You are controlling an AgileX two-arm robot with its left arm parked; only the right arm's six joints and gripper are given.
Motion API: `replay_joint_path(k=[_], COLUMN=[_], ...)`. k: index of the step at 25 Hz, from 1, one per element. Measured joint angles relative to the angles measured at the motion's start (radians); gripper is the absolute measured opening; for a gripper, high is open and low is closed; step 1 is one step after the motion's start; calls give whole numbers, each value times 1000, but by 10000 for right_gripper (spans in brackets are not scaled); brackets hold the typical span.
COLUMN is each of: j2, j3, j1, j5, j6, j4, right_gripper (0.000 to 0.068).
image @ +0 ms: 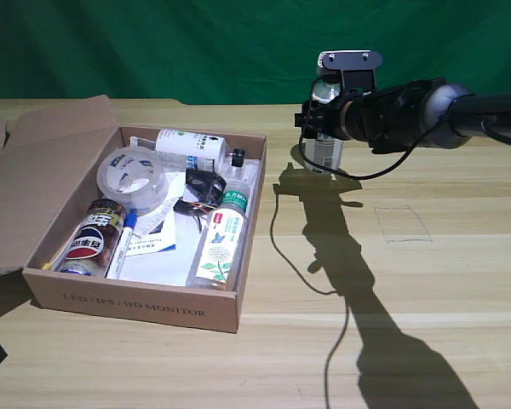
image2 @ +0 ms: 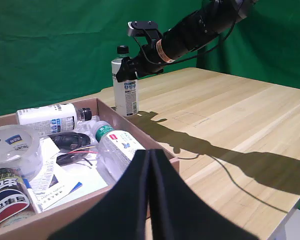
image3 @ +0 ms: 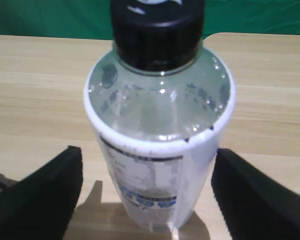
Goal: Place the white bottle into the box.
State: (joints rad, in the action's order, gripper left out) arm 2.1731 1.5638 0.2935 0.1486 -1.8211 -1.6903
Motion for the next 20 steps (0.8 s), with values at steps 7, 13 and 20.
replay_joint_path(k=[7,13,20], j2=[59,124,185], j3=[51,105,173], j1=[0,0,0], j5=[33,52,94], j6=[0,-3,-106], j4=[1,1,-29], right_gripper=[619,619,619])
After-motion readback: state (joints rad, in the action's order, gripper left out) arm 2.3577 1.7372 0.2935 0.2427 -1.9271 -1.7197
